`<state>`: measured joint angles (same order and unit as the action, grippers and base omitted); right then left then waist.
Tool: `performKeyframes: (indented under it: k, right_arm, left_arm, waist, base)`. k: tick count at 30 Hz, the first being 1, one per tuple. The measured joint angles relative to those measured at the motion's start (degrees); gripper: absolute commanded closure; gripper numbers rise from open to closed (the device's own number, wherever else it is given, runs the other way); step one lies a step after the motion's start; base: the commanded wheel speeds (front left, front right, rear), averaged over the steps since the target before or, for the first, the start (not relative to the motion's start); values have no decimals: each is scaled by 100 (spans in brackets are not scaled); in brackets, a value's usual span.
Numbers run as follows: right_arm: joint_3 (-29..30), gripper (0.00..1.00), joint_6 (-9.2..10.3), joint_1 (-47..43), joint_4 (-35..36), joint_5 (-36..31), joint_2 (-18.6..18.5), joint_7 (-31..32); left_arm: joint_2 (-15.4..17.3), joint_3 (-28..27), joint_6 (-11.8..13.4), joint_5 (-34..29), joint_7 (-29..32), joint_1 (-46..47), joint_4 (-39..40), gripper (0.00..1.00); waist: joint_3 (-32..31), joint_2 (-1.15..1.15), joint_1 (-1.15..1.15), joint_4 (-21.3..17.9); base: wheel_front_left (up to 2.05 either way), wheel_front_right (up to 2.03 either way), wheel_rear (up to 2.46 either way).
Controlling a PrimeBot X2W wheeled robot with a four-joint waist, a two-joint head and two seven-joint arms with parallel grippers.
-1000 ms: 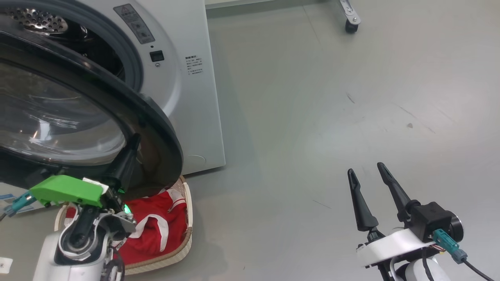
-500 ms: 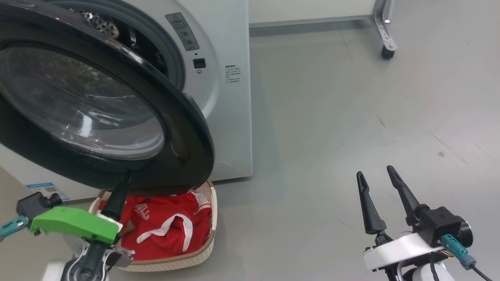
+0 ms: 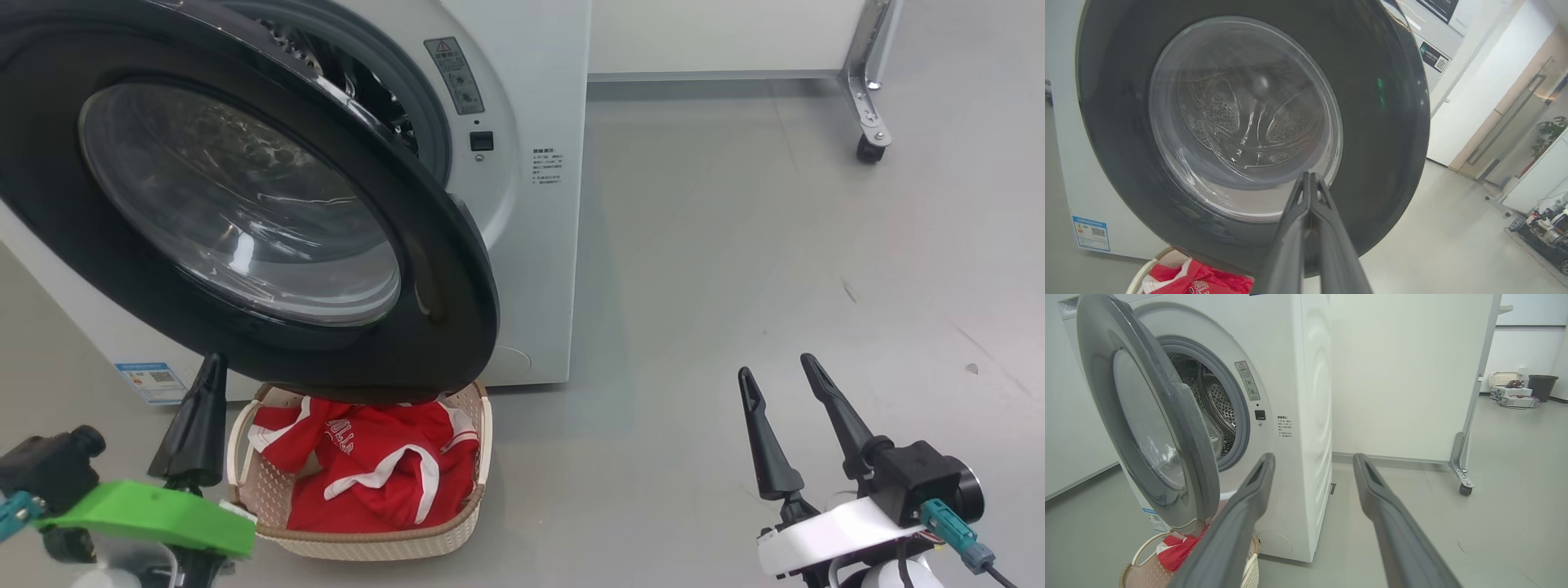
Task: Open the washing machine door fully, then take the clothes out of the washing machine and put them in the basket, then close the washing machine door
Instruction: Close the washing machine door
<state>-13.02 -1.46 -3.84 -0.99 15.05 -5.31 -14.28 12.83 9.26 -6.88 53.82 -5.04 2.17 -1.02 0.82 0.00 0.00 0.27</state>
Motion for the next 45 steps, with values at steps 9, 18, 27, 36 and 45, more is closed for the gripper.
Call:
performKeyframes:
  k: [9, 18, 27, 36, 45]
  right_arm:
    - [-79, 0, -51, -16, 1, -3, 3, 0]
    - [-23, 0, -49, -16, 2, 0, 31, 0]
    - [-26, 0, -49, -16, 1, 0, 40, 0]
    - [-34, 0, -49, -16, -21, 0, 46, 0]
    - [-40, 0, -49, -16, -35, -2, 44, 0]
  left_arm:
    - [404, 359, 0, -1720, -907, -318, -81, 100]
    - [330, 546, 286, -2446, -917, -492, -261, 0]
    - [7, 541, 415, -2455, -923, -517, -335, 0]
    - [-133, 519, 459, -2520, -923, -583, -390, 0]
    - [-289, 421, 457, -2683, -923, -583, -368, 0]
  waist:
    - [26, 0, 0, 150]
    - [33, 0, 0, 188]
    - [35, 0, 0, 232]
    - [11, 0, 0, 217]
    - [-2, 0, 0, 202]
  base:
    - [0, 0, 0]
    - [0, 0, 0]
    - [0, 0, 0]
    - [0, 0, 0]
    - [0, 0, 0]
